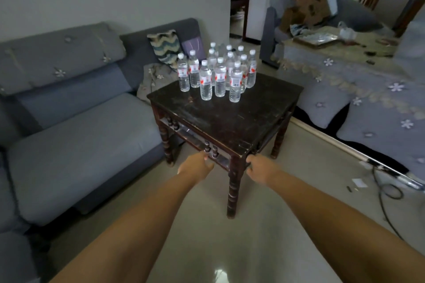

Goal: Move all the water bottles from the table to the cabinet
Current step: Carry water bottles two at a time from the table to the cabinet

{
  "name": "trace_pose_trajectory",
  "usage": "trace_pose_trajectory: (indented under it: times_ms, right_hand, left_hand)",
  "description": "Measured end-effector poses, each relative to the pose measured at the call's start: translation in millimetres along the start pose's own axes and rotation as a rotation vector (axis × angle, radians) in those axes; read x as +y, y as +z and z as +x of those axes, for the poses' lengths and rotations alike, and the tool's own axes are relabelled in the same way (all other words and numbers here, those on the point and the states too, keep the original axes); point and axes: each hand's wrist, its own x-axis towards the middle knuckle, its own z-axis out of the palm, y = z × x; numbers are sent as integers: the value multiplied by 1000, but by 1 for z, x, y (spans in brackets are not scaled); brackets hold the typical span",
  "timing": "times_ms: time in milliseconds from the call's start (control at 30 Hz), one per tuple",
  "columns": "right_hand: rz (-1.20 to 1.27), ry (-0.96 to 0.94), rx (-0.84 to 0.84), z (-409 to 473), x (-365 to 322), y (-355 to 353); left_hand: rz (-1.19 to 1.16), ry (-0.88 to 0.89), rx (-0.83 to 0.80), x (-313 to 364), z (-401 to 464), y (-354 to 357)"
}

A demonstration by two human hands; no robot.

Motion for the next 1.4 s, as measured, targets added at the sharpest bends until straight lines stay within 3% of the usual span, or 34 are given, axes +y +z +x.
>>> trace_pose_trajectory:
  times_ms: [167, 367, 767, 867, 1067, 1267, 1400]
  right_hand:
    - [32, 45, -52, 89, 17, -23]
    - [51, -1, -26, 213, 33, -74]
    - [123, 17, -90, 378, 40, -125]
    - [252, 105, -72, 418, 33, -126]
    - [713, 399, 148, 486, 9, -121]
    - [1122, 458, 427, 523, -1, -100]
    - [1200, 494, 437, 530, -6, -90]
  left_hand:
    - [31, 47, -52, 14, 88, -1]
    - [-22, -21, 4, 29, 216, -22]
    - [-100, -71, -24, 50, 379, -47]
    - [-165, -133, -18, 36, 423, -57]
    - [-401, -260, 30, 11, 504, -72]
    - [-676, -110, 63, -13, 567, -60]
    - [-732, -30, 67, 0, 577, -64]
